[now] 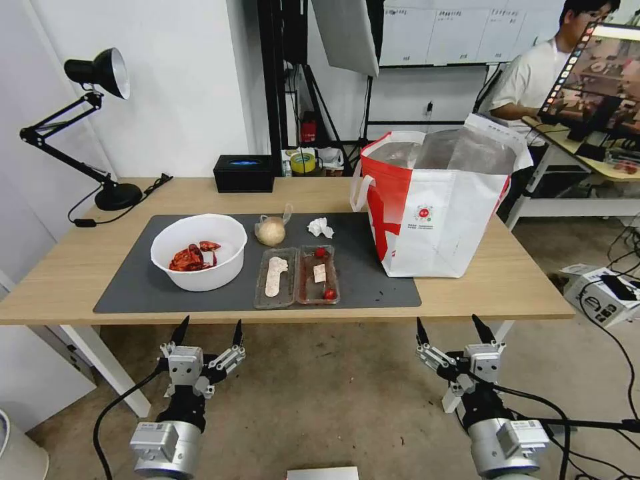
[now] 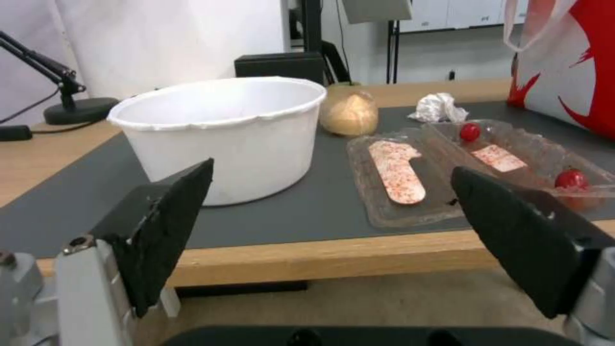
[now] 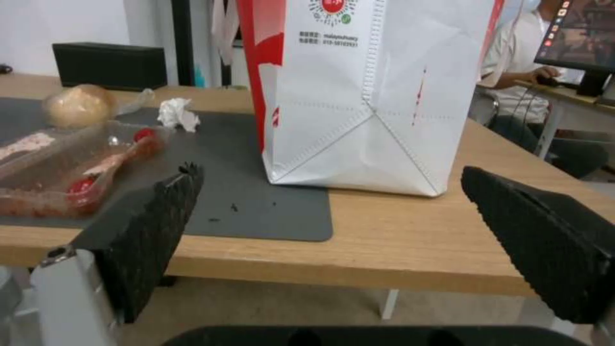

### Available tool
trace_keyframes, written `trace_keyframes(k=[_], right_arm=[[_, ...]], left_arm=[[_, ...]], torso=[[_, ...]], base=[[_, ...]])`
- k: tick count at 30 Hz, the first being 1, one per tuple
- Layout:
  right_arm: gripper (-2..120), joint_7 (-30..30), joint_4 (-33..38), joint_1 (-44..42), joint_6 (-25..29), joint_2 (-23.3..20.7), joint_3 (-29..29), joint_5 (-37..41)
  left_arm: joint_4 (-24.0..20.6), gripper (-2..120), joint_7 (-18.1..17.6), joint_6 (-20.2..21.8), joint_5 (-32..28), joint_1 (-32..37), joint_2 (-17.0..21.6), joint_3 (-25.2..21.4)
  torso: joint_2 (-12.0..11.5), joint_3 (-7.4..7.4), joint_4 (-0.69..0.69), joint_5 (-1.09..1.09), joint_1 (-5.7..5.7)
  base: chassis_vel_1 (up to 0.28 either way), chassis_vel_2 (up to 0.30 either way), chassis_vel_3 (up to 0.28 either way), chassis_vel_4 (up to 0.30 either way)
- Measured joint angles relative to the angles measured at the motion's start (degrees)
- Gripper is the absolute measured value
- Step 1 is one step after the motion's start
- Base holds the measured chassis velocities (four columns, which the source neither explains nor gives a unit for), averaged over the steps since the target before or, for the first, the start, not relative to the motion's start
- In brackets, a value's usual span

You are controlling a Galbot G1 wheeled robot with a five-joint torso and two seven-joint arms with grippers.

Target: Pick up the trash from the table and place it into the takeout bag.

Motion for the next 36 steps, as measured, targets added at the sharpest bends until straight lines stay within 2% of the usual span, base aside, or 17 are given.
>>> trace_keyframes(k=[12,17,22,25,29,31,33,36], right_arm=[[100,0.01,0.00,0.25,-0.38,-0.36,-0.01,0.35],[100,1.33,-0.18,5.10,-7.21,-6.52,0.04,5.91],[100,1.93,-0.23,7.54,-10.63,-9.63,-0.03,9.21],[100,3.04,-0.53,11.45,-16.23,-14.42,-0.03,14.39],[100,3.66,-0.69,13.59,-19.26,-17.10,-0.03,17.26],[100,4.80,-0.96,17.76,-25.17,-22.25,-0.02,22.80],[100,5.17,-1.05,19.05,-26.98,-23.82,-0.02,24.45],[100,6.32,-1.32,23.32,-32.96,-29.08,-0.01,30.07]], left_arm=[[-0.01,100,-0.20,0.45,-0.54,-0.11,0.11,-0.04],[-0.68,100,-4.43,7.04,-7.40,-2.14,2.20,-1.39],[-0.99,100,-6.19,9.92,-10.93,-3.16,3.18,-1.84],[-1.51,100,-9.30,14.59,-16.56,-4.82,4.79,-2.79],[-1.84,100,-11.15,17.47,-19.99,-5.87,5.80,-3.37],[-2.40,100,-14.38,22.29,-25.78,-7.59,7.45,-4.35],[-2.56,100,-15.38,23.82,-27.58,-8.13,7.99,-4.65],[-3.13,100,-18.55,28.55,-33.26,-9.85,9.64,-5.62]], torso=[[0.00,0.00,-0.01,0.00,0.00],[0.00,0.00,0.02,0.01,0.01],[0.00,0.00,-0.01,0.01,0.00],[0.00,0.01,0.01,0.00,0.01],[-0.01,0.01,0.00,0.01,0.01],[-0.01,0.01,0.00,0.01,0.01],[-0.01,0.01,0.01,0.00,0.01],[-0.01,0.01,0.00,0.01,0.01]], base=[[0.000,0.000,0.000,0.000],[0.000,0.000,0.000,0.000],[0.000,0.000,0.000,0.000],[0.000,0.000,0.000,0.000],[0.000,0.000,0.000,0.000],[0.000,0.000,0.000,0.000],[0.000,0.000,0.000,0.000],[0.000,0.000,0.000,0.000]])
